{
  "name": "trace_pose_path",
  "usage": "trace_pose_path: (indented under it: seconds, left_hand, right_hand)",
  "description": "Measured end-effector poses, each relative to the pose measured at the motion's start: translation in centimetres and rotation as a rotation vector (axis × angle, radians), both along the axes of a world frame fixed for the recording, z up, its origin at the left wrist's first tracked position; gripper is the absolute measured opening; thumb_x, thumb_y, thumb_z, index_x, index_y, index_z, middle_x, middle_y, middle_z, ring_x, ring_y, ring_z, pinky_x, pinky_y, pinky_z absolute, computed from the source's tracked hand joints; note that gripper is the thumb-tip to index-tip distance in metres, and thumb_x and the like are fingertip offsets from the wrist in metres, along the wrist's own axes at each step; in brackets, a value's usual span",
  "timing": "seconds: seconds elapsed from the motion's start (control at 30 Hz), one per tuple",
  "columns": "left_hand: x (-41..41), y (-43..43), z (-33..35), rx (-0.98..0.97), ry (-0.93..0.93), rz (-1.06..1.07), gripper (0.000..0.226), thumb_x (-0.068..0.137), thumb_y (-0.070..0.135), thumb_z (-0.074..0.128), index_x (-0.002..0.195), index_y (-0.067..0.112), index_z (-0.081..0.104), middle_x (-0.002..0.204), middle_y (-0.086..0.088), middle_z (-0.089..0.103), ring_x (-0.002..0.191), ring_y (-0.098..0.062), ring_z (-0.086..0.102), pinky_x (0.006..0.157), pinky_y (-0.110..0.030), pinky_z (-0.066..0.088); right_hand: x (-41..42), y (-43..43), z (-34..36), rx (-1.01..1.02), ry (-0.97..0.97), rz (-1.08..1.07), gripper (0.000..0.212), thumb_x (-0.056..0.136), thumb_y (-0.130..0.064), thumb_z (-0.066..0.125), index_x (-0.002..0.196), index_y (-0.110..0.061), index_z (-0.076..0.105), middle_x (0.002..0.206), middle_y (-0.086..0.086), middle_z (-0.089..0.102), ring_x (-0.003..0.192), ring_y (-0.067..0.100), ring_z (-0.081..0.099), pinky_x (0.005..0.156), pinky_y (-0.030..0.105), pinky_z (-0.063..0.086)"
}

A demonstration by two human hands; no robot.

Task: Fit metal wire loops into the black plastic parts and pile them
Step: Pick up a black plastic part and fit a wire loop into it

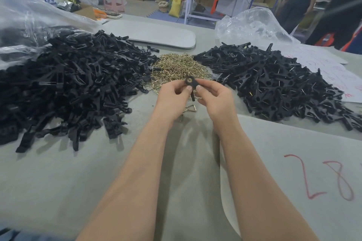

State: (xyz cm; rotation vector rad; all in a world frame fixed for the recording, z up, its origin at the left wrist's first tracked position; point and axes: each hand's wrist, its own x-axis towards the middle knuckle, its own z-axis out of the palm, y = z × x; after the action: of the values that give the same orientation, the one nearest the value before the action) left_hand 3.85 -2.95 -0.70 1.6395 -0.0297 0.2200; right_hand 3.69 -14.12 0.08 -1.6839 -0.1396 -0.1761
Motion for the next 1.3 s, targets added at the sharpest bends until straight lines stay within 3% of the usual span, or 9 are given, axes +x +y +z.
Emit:
trace_pose_path:
  seconds: [0.17,0.33,0.53,0.6,0.73,0.83,0.9,1.07,1.3]
  left_hand:
    - [-0.3,0.4,0.3,-0.159,0.02,-0.025,0.022,0.095,0.01,0.055,0.086,0.026,0.067,0.069,0.013,0.069,0.066,0.002,0.063,0.067,-0.015,0.049]
    - [-0.5,0.5,0.7,-0.307,0.061,-0.053,0.005,0.09,0.024,0.063,0.091,0.022,0.067,0.071,0.01,0.068,0.064,0.001,0.062,0.062,-0.016,0.049]
    - [-0.5,0.8,1.0,-0.425,0.119,-0.064,0.009,0.089,0.021,0.064,0.083,0.015,0.065,0.074,0.002,0.066,0.071,-0.01,0.06,0.073,-0.021,0.048]
    - [-0.3,1.3,1.2,-0.652,0.117,0.034,0.007,0.089,0.015,0.064,0.084,0.01,0.062,0.075,0.001,0.065,0.073,-0.009,0.062,0.078,-0.021,0.053]
    - [-0.1,3.0,1.9,-1.247,0.153,0.164,0.008,0.087,0.005,0.063,0.09,-0.002,0.061,0.091,-0.01,0.065,0.081,-0.013,0.066,0.07,-0.018,0.057]
    - [-0.3,3.6,1.9,-1.432,0.15,0.23,0.014,0.087,0.007,0.064,0.093,-0.004,0.058,0.092,-0.013,0.061,0.08,-0.017,0.065,0.067,-0.02,0.057]
    - [-0.4,3.6,1.8,-1.439,0.16,0.263,0.016,0.088,0.013,0.065,0.09,-0.001,0.058,0.086,-0.01,0.06,0.072,-0.014,0.063,0.065,-0.022,0.058]
    - [-0.3,3.5,1.6,-1.392,0.217,0.278,0.017,0.088,0.018,0.066,0.086,0.003,0.06,0.082,-0.006,0.058,0.065,-0.008,0.057,0.063,-0.018,0.054]
    - [-0.7,3.1,2.1,-1.411,0.238,0.033,0.004,0.088,0.0,0.06,0.089,-0.004,0.061,0.092,-0.017,0.059,0.083,-0.021,0.064,0.067,-0.02,0.057]
  right_hand:
    - [0.4,0.0,-0.1,0.083,0.058,0.03,0.023,0.094,-0.007,0.053,0.087,-0.028,0.061,0.109,0.018,0.066,0.077,0.01,0.058,0.073,0.022,0.048]
    - [0.9,-0.1,-0.3,0.377,0.18,0.144,0.016,0.095,-0.005,0.05,0.092,-0.017,0.061,0.091,0.002,0.063,0.08,0.011,0.062,0.079,0.029,0.052]
    - [1.2,0.3,-0.6,0.364,0.252,0.111,0.014,0.094,-0.006,0.054,0.108,-0.007,0.055,0.089,0.008,0.065,0.077,0.016,0.065,0.079,0.031,0.055]
    - [1.1,0.3,-0.8,0.168,0.205,0.015,0.021,0.092,-0.015,0.059,0.111,-0.007,0.055,0.087,0.004,0.067,0.077,0.015,0.065,0.079,0.03,0.054]
    - [0.2,0.9,-1.2,-0.617,-0.015,0.032,0.035,0.082,-0.037,0.069,0.111,-0.019,0.064,0.106,0.003,0.064,0.096,0.014,0.055,0.091,0.031,0.044]
    - [-0.3,2.1,-1.7,-0.967,0.014,0.134,0.061,0.075,-0.056,0.068,0.128,-0.029,0.054,0.12,0.006,0.05,0.115,0.025,0.044,0.1,0.036,0.036]
    - [-0.5,3.0,-2.4,-1.01,0.013,0.107,0.063,0.078,-0.054,0.067,0.133,-0.03,0.048,0.119,0.006,0.046,0.117,0.027,0.042,0.096,0.036,0.035]
    - [-0.4,3.6,-3.1,-0.922,-0.058,-0.036,0.027,0.091,-0.034,0.056,0.117,-0.026,0.059,0.11,0.004,0.05,0.106,0.026,0.051,0.084,0.032,0.037]
    - [0.0,2.6,-2.4,-0.982,-0.019,-0.013,0.033,0.092,-0.026,0.058,0.121,-0.012,0.052,0.119,0.009,0.053,0.111,0.027,0.05,0.087,0.031,0.035]
